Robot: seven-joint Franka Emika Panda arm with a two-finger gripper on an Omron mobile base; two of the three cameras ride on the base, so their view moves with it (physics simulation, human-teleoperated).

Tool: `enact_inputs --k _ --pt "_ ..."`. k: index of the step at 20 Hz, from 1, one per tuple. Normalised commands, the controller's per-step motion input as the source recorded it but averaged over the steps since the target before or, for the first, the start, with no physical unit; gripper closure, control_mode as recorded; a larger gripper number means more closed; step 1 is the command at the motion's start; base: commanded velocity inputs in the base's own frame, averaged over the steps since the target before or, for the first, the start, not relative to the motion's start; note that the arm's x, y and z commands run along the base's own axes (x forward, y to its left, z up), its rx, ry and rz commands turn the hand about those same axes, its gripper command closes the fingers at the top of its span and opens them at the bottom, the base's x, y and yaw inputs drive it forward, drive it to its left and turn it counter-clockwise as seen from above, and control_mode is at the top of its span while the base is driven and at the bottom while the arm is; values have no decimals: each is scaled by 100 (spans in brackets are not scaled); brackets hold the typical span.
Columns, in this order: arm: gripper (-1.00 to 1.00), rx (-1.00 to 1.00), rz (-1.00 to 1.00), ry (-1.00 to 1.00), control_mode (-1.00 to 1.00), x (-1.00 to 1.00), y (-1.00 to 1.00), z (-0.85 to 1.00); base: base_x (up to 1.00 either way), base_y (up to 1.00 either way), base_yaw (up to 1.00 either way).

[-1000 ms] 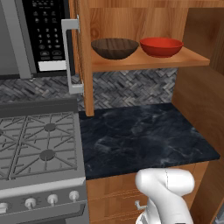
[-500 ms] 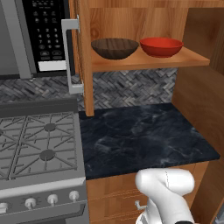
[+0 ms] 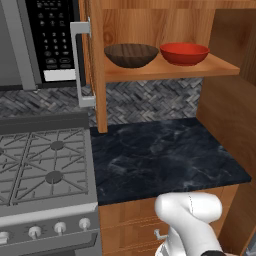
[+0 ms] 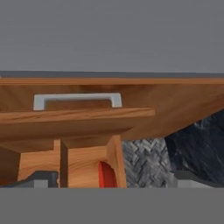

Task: Open the cabinet. Pick the bowls from the counter and place them in the cabinet. Then close the cabinet.

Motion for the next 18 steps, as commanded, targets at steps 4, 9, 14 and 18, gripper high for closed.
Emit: enact_inputs --k 4,9,14,18 --pt "-100 2 0 -5 -100 0 -49 0 0 0 0" --pt "-100 0 0 -4 -100 0 -34 0 0 0 0" --pt "-100 0 0 0 -100 0 -21 0 0 0 0" --pt "-100 0 0 0 -100 14 -11 0 0 0 0"
